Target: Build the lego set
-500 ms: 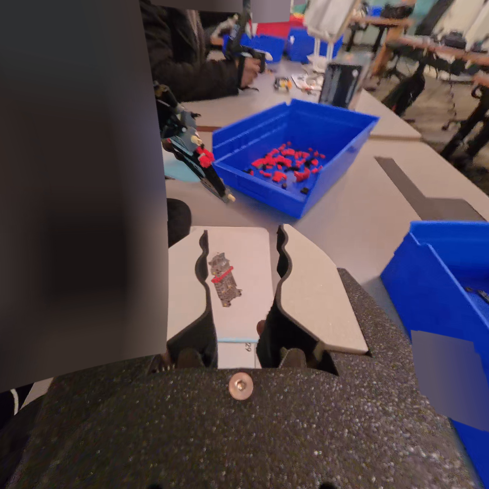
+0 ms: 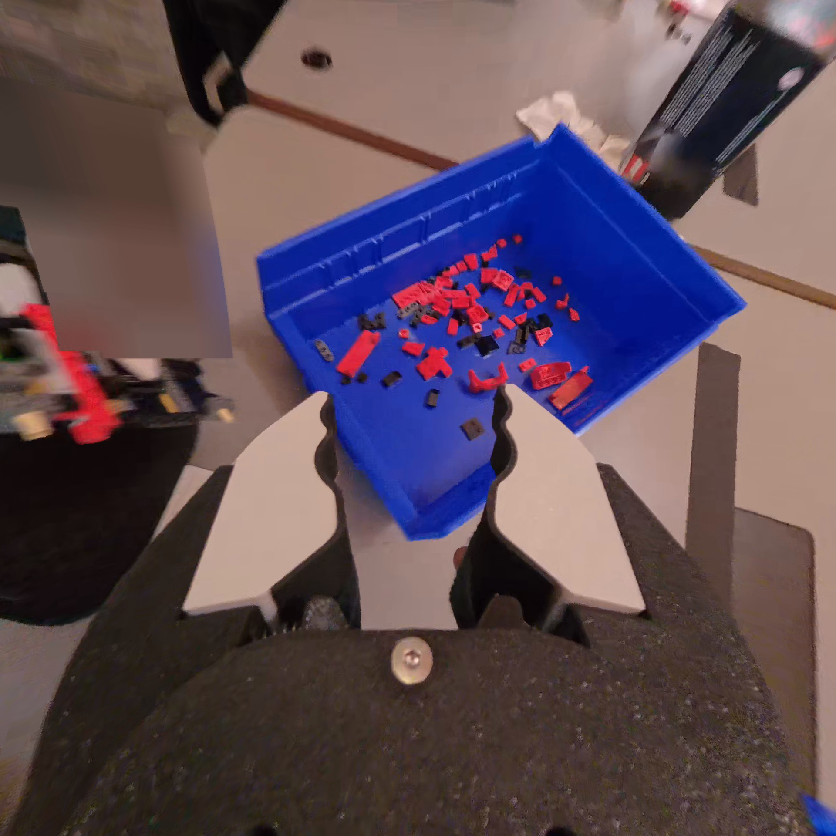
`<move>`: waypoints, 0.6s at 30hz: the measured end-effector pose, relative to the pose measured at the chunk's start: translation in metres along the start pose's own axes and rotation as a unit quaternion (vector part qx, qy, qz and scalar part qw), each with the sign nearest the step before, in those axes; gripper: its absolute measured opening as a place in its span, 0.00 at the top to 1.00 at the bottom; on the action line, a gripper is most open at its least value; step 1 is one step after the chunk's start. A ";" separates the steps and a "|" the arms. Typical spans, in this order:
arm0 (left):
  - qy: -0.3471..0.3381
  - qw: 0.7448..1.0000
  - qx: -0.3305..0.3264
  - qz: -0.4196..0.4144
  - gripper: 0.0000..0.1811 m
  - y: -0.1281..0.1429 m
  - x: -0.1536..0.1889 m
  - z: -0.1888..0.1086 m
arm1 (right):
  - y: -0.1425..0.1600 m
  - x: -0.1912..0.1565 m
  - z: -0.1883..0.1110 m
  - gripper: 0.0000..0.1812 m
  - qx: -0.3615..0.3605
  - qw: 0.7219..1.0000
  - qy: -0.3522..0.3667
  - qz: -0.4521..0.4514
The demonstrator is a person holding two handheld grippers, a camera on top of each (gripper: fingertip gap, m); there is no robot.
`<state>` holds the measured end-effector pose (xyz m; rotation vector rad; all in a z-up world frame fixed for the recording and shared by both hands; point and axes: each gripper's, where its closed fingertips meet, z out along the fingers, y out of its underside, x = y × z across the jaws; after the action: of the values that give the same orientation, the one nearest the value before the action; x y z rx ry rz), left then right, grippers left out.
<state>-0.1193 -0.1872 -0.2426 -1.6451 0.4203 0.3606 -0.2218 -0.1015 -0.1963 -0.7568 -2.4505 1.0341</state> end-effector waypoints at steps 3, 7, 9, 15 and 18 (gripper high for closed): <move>0.000 1.000 0.002 -0.002 0.96 0.003 0.001 -0.005 | 0.005 0.025 0.035 0.63 -0.078 0.996 0.000 -0.034; -0.002 1.000 0.006 -0.008 0.95 0.006 0.002 -0.010 | 0.022 0.045 0.069 0.64 -0.188 0.978 -0.027 -0.086; -0.002 1.000 0.008 -0.011 0.95 0.007 0.002 -0.011 | 0.033 0.053 0.082 0.66 -0.238 0.965 -0.042 -0.105; -0.002 1.000 0.012 -0.015 0.96 0.010 0.002 -0.013 | 0.052 0.062 0.106 0.68 -0.326 0.937 -0.067 -0.109; -0.001 1.000 0.013 -0.013 0.95 0.010 0.003 -0.013 | 0.050 0.061 0.116 0.68 -0.332 0.934 -0.072 -0.110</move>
<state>-0.1219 -0.2014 -0.2513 -1.6235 0.4017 0.3360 -0.3139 -0.0975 -0.3015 -0.5773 -2.9550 0.1585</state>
